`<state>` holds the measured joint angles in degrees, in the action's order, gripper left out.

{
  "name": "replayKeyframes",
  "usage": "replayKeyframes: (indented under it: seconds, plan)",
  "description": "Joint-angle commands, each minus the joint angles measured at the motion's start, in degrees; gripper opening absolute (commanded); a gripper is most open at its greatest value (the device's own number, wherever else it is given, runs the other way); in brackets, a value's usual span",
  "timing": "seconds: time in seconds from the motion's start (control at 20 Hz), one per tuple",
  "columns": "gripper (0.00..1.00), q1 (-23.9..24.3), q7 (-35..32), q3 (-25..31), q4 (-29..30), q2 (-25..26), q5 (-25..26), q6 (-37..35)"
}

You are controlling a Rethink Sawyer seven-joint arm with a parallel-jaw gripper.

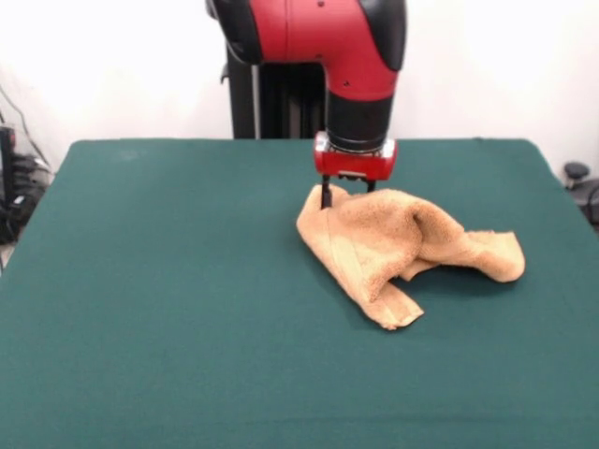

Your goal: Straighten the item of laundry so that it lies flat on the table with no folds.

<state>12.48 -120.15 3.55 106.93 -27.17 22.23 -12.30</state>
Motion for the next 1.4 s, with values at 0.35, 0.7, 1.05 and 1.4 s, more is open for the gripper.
replayKeyframes:
  seconds: [0.35, 0.7, 1.05, 1.4]
  plan:
    - [0.00, -3.17, -1.81, 4.10, -3.49, 2.19, 0.12, -2.62]
    - [1.00, -5.38, -2.86, 1.67, -4.17, 0.41, -0.37, -3.96]
    - [1.00, -3.98, -0.14, 3.45, -3.34, -2.02, -1.16, -9.11]
    - [1.00, -2.26, 1.74, 5.66, -0.23, -8.54, -3.30, -18.82]
